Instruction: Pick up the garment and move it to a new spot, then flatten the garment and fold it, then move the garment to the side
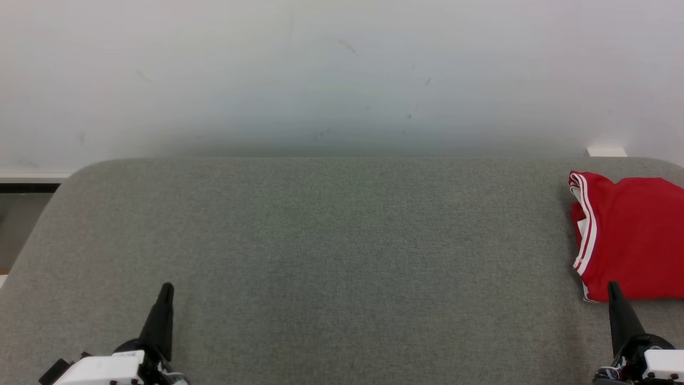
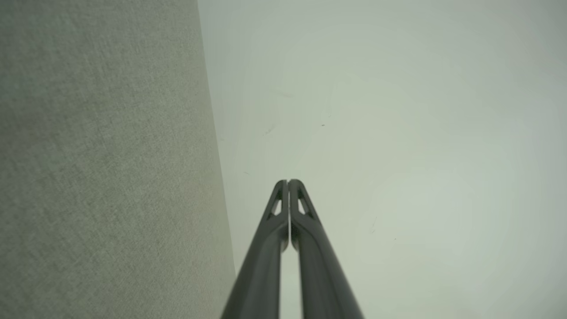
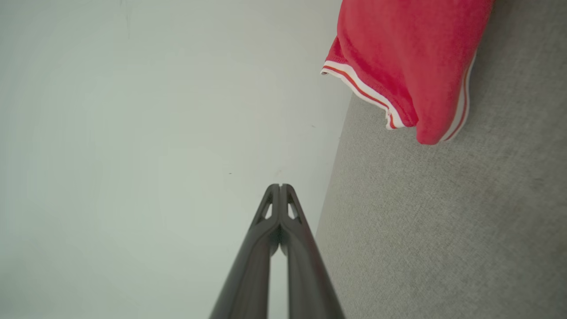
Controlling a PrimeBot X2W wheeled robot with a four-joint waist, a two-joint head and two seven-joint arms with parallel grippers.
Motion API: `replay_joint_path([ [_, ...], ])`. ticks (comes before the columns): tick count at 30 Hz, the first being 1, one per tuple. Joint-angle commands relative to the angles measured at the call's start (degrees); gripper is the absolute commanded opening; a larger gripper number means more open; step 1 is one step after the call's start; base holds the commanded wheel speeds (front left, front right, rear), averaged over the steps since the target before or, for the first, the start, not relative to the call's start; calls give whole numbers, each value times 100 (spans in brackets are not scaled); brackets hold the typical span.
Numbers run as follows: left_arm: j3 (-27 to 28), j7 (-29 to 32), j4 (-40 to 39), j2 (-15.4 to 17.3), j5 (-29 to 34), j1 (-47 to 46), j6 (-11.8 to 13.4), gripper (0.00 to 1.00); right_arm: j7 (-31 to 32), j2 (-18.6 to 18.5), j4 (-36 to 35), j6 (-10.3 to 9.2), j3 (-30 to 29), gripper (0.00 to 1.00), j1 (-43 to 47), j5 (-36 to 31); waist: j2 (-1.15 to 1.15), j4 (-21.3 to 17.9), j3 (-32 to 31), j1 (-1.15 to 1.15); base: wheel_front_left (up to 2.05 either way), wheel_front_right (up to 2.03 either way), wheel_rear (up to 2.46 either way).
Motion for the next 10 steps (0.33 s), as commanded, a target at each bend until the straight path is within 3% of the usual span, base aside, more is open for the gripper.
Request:
replay_joint_path([
  [1, 8, 8, 3, 20, 14, -40, -12, 0, 28, -45, 0, -14, -23, 0, -45, 1, 0, 0, 0, 0, 0, 0, 0],
  [10, 13, 17, 3, 13, 24, -41, -11, 0, 28, -45, 0, -13, -23, 0, -44, 1, 0, 0, 0, 0, 0, 0, 0],
])
